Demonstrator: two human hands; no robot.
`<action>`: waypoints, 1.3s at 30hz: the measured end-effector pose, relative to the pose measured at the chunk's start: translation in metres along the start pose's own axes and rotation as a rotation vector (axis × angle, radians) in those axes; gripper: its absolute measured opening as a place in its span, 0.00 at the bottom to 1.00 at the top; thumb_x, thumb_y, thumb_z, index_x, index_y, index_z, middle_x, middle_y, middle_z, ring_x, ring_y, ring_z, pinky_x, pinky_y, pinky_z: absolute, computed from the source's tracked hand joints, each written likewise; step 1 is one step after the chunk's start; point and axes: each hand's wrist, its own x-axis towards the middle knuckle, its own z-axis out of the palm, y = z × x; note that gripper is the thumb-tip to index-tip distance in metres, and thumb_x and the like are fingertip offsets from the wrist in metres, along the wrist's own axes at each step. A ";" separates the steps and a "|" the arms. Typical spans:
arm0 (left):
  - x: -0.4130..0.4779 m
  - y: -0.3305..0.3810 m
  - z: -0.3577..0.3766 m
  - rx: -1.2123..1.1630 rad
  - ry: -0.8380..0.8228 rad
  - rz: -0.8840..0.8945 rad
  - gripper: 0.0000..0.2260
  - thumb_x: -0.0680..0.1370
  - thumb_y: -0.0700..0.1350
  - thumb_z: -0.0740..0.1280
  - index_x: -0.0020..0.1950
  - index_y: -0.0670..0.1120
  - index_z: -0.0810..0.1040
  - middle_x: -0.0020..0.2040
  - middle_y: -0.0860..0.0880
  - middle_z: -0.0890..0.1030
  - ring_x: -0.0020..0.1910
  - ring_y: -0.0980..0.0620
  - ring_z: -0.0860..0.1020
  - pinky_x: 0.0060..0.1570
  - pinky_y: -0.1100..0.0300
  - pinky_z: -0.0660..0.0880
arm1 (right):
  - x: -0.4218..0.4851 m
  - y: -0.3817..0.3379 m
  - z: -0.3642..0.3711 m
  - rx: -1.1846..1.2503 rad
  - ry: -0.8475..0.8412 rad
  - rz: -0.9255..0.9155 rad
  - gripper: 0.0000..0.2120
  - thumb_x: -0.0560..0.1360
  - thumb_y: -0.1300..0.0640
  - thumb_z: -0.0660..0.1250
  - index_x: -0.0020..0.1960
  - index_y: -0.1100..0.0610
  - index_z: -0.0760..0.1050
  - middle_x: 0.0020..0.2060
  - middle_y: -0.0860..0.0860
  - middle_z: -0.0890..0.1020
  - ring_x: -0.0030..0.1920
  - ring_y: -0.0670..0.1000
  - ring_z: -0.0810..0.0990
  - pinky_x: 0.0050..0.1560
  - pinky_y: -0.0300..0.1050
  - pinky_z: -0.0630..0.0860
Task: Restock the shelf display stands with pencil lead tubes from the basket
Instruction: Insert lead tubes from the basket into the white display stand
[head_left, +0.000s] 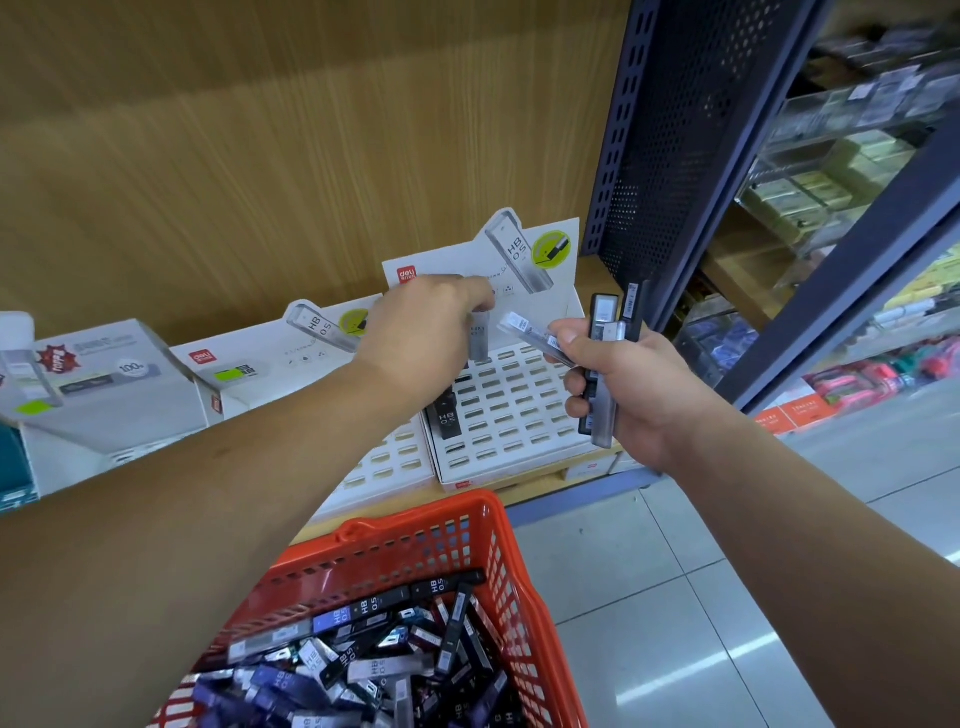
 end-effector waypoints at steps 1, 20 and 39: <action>0.001 -0.001 -0.001 -0.025 0.006 -0.044 0.14 0.78 0.36 0.67 0.56 0.52 0.84 0.47 0.50 0.85 0.47 0.43 0.81 0.44 0.50 0.79 | 0.000 0.000 0.000 0.000 0.000 0.003 0.09 0.80 0.61 0.70 0.59 0.63 0.82 0.46 0.57 0.80 0.31 0.49 0.72 0.29 0.44 0.71; -0.010 -0.007 0.008 -0.073 0.045 0.035 0.09 0.75 0.37 0.68 0.51 0.46 0.86 0.47 0.47 0.81 0.47 0.42 0.80 0.41 0.46 0.80 | 0.000 0.003 -0.003 -0.004 -0.016 0.020 0.08 0.81 0.62 0.69 0.59 0.63 0.81 0.42 0.55 0.82 0.32 0.50 0.72 0.29 0.44 0.71; -0.016 0.035 -0.014 -1.106 -0.038 -0.623 0.11 0.81 0.51 0.70 0.44 0.44 0.84 0.33 0.48 0.76 0.30 0.53 0.71 0.30 0.63 0.71 | -0.003 -0.003 0.010 0.033 -0.163 0.066 0.12 0.83 0.57 0.67 0.61 0.64 0.80 0.44 0.55 0.82 0.32 0.49 0.72 0.32 0.44 0.71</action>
